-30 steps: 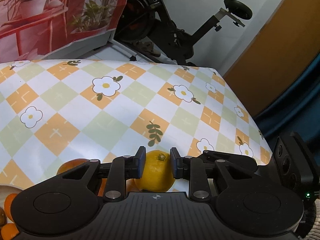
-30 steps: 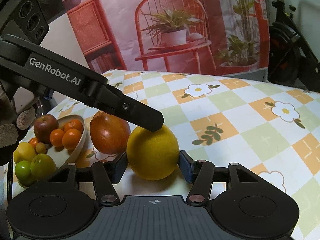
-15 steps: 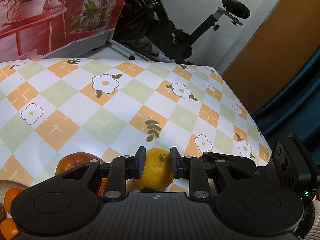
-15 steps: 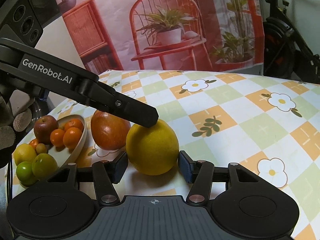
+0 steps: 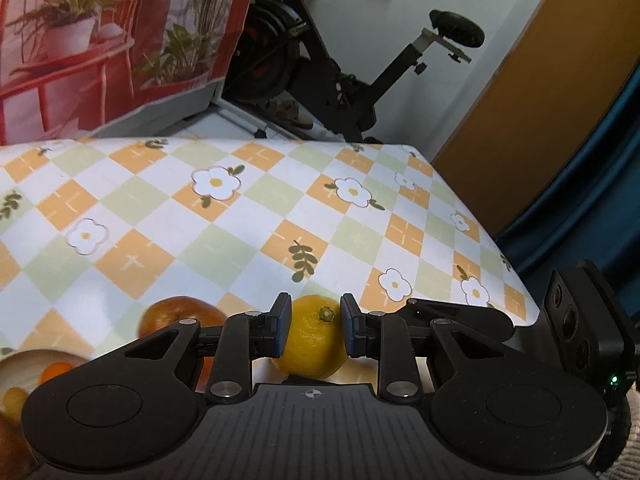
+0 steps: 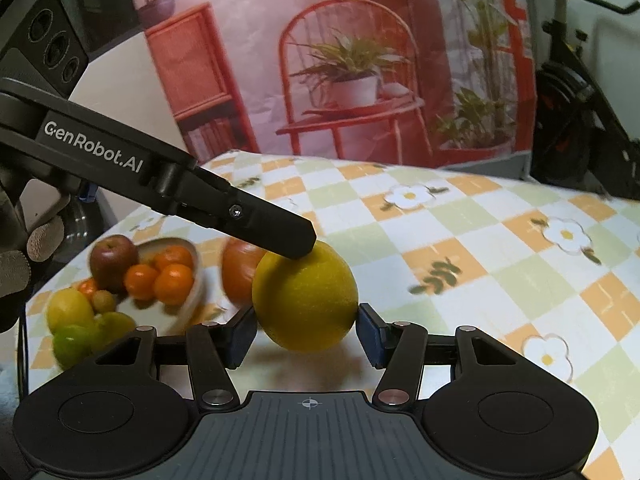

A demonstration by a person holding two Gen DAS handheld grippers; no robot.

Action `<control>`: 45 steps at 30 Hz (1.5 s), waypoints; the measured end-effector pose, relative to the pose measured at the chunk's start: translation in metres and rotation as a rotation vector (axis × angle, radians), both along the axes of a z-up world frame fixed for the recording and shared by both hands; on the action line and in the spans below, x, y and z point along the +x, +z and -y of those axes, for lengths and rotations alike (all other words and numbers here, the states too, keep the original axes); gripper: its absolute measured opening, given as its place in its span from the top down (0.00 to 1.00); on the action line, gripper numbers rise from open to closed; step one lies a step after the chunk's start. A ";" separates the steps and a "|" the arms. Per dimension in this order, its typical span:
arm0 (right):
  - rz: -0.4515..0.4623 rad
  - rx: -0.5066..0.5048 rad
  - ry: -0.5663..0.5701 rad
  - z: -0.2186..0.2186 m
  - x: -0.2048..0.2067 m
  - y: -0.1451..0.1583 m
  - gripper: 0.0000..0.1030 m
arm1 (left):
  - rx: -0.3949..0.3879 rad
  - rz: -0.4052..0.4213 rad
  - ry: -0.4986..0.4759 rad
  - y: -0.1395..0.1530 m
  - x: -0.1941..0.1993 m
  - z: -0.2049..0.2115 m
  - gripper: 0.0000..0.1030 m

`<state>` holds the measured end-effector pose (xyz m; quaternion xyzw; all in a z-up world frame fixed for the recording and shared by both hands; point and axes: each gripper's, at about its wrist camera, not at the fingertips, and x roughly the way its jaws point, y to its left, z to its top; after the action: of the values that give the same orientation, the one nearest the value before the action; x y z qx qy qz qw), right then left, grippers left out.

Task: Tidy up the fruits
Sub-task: 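Carry the grapefruit and lemon over the beige plate and lower them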

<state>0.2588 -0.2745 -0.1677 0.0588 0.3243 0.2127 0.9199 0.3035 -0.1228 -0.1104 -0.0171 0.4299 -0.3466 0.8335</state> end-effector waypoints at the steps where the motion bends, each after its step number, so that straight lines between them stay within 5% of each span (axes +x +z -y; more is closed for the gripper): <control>1: 0.005 -0.003 0.010 -0.005 -0.001 0.004 0.51 | -0.004 0.004 0.003 0.004 -0.002 -0.006 0.73; 21: 0.022 -0.058 0.278 -0.149 -0.001 0.039 0.51 | -0.086 0.017 0.217 0.023 -0.049 -0.155 0.73; 39: -0.076 -0.154 0.350 -0.196 0.007 0.017 0.51 | -0.148 -0.060 0.304 -0.011 -0.048 -0.190 0.73; 45: -0.100 -0.168 0.329 -0.195 0.011 0.014 0.50 | -0.109 -0.071 0.322 -0.019 -0.049 -0.190 0.74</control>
<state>0.2702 -0.0790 -0.1532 -0.0618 0.3916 0.3294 0.8570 0.2548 0.0673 -0.1290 -0.1432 0.4312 -0.2306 0.8604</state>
